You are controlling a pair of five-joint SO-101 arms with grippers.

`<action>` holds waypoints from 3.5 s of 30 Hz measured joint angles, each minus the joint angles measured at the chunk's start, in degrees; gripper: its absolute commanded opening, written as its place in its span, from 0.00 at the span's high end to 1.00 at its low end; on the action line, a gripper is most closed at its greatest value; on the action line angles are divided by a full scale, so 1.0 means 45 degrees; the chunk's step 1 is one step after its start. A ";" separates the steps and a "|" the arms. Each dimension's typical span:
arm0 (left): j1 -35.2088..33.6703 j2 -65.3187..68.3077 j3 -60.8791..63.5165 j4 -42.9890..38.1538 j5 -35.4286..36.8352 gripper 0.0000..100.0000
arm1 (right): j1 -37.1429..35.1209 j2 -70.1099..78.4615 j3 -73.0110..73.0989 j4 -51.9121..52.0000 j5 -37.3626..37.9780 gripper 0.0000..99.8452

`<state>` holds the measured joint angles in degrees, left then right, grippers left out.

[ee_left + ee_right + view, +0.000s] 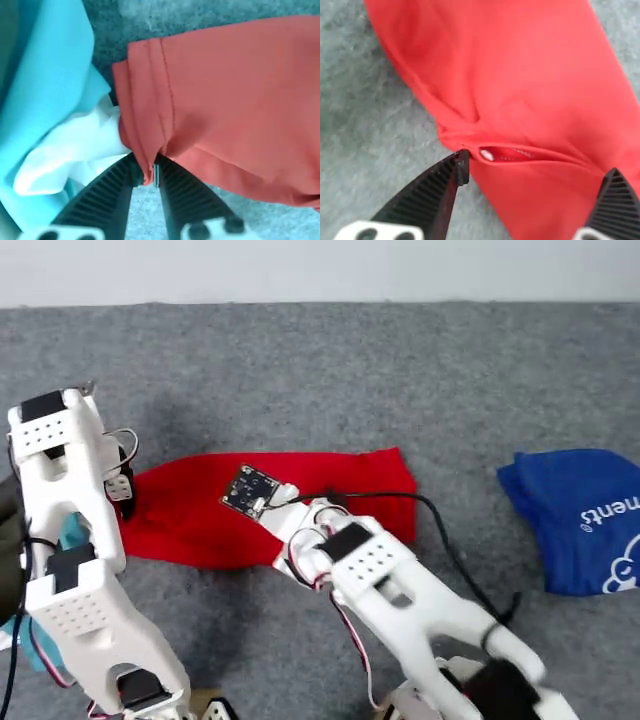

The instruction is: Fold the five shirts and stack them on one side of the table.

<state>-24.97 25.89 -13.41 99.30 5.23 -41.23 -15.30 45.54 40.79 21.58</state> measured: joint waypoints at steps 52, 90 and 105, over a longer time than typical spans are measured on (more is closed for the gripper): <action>0.9143 -0.1875 -0.2051 0.0039 0.0000 0.99 | 0.9397 -0.1309 -0.3673 0.8791 0.2735 0.60; 1.3480 0.6818 -1.2913 0.0020 -0.0117 0.86 | 1.5687 -0.6349 -0.1211 0.7893 0.2755 0.60; 1.0549 0.5802 -1.4906 0.0020 -0.0117 0.86 | 1.5609 -0.6349 -0.1211 0.7893 0.2735 0.60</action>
<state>22.51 52.00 -80.48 99.38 4.70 29.01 -43.87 40.09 76.31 33.89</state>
